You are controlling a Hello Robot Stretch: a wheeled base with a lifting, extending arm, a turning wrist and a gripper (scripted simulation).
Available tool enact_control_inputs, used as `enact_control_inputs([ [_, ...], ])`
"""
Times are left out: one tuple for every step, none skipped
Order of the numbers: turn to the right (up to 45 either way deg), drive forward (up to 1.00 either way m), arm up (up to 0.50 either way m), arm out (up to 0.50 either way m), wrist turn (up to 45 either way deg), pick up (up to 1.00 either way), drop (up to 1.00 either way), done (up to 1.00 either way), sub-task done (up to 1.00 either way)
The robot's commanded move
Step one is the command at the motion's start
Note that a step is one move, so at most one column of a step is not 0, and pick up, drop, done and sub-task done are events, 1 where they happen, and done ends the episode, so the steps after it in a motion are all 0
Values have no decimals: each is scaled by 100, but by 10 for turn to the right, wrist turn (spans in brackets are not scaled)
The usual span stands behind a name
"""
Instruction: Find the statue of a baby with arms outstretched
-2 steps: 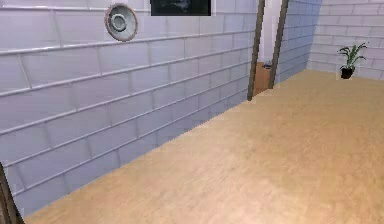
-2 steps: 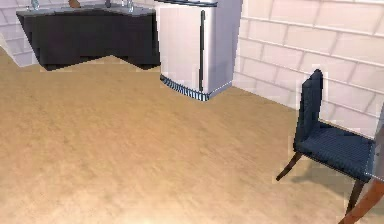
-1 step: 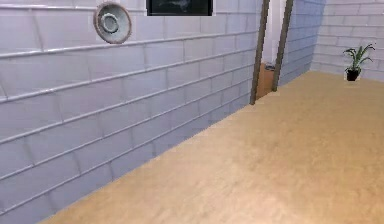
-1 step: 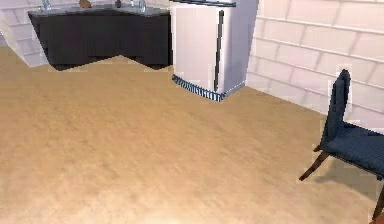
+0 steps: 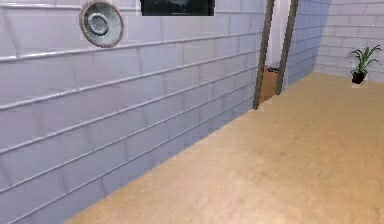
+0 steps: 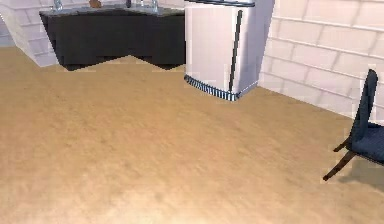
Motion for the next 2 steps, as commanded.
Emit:
enact_control_inputs([
  [450, 0, 0, 0, 0, 0, 0, 0, 0],
  [450, 0, 0, 0, 0, 0, 0, 0, 0],
])
